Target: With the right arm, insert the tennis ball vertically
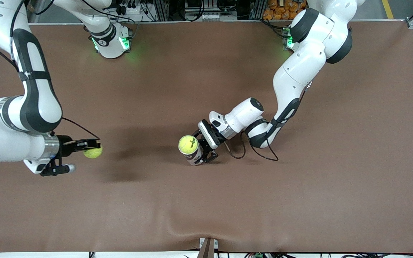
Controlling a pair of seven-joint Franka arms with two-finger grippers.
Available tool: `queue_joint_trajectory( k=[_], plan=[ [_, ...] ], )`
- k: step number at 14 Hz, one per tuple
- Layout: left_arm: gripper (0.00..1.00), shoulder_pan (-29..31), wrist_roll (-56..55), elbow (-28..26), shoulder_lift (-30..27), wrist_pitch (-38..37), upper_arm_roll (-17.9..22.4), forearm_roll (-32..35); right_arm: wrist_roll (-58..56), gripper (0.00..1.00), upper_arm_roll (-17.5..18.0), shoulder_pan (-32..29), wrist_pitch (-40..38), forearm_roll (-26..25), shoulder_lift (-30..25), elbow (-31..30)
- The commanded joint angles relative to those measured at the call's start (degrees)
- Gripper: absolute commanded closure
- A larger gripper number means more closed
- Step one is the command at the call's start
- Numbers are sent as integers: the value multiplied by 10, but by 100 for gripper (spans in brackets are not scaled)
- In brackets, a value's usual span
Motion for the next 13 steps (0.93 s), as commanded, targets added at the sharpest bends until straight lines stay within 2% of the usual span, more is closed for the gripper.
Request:
queue_joint_trajectory(
  k=[1, 4, 7, 11, 13],
  plan=[
    [21, 0, 0, 3, 3, 12, 0, 4, 99, 65, -2, 55, 4, 72, 15, 51],
    [21, 0, 0, 3, 3, 13, 0, 4, 226, 65, -2, 108, 43, 99, 16, 87],
    [21, 0, 0, 3, 3, 13, 1, 4, 322, 65, -2, 151, 94, 124, 16, 96],
    [21, 0, 0, 3, 3, 16, 1, 4, 442, 65, -2, 225, 164, 126, 26, 96],
    [21, 0, 0, 3, 3, 17, 0, 4, 464, 65, -2, 239, 166, 126, 34, 95]
  ],
)
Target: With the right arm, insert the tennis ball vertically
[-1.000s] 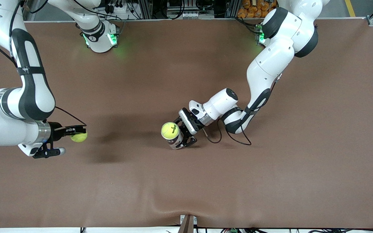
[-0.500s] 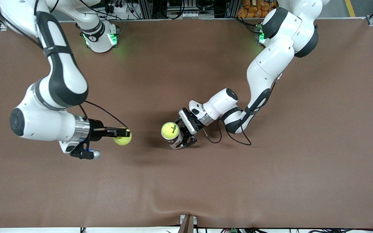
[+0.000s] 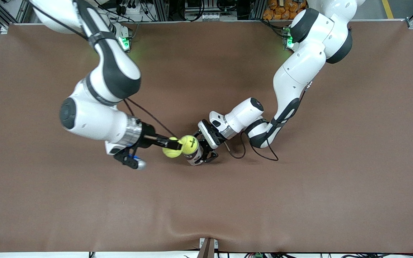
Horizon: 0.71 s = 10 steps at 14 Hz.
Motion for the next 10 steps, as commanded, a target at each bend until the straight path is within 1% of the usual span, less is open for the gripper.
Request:
queue_joint_trajectory(
  k=[1, 5, 7, 8, 9, 10],
  plan=[
    [21, 0, -1, 4, 3, 14, 0, 4, 30, 65, -6, 16, 0, 11, 17, 17],
    [21, 0, 0, 4, 3, 14, 1, 4, 31, 65, -6, 19, -4, 10, 29, 15],
    [21, 0, 0, 4, 3, 15, 1, 4, 31, 60, -6, 19, -6, 10, 32, 12],
    [21, 0, 0, 4, 3, 15, 1, 4, 31, 54, -6, 20, -10, 10, 35, 12],
    [21, 0, 0, 4, 3, 15, 1, 5, 31, 39, -6, 20, -14, 9, 36, 11],
    [21, 0, 0, 4, 3, 15, 1, 8, 32, 0, -6, 20, -15, 9, 36, 11]
  ],
)
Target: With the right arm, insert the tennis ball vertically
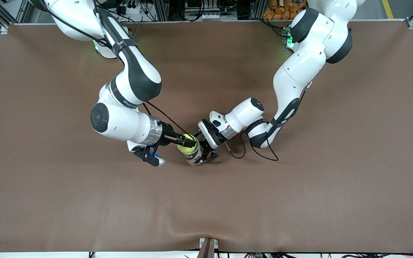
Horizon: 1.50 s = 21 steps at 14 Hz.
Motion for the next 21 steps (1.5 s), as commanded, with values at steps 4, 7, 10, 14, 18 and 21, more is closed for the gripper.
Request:
queue_joint_trajectory(
  k=[4, 7, 10, 14, 18, 21],
  plan=[
    [21, 0, 0, 4, 3, 12, 0, 10, 13, 0, -3, 4, -11, 9, 5, 11],
    [21, 0, 0, 5, 3, 12, 0, 10, 12, 0, -3, 4, -11, 6, 3, 11],
    [21, 1, 0, 5, 3, 12, 0, 11, -4, 0, -4, 1, -14, -38, -2, 11],
    [0, 1, -5, 4, 3, 12, 0, 11, -94, 0, -8, -14, -81, -187, -24, 4],
    [0, 4, -14, -16, 0, 11, 0, 11, -235, 0, -9, -84, -107, -209, -117, -87],
    [0, 19, -17, -43, -5, 11, 0, 13, -325, 0, -10, -139, -105, -217, -190, -164]
  ],
)
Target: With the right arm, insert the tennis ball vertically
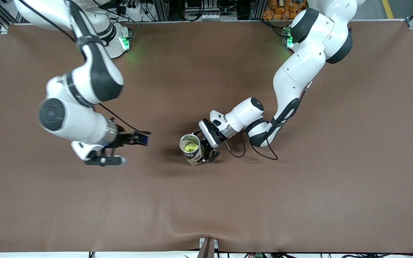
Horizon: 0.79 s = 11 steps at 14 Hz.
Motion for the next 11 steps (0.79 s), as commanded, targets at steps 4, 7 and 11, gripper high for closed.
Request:
queue_joint_trajectory(
  k=[4, 7, 11],
  plan=[
    [0, 35, -18, -61, -20, 9, -4, 11, -136, 0, -12, -80, -54, -45, -135, -98],
    [0, 59, -23, -91, -36, 8, -6, 11, -202, 0, -23, -118, -95, -59, -172, -90],
    [0, 88, -70, -131, -65, -3, -6, 11, -199, 0, -33, -117, -225, -83, -177, 3]
  ],
)
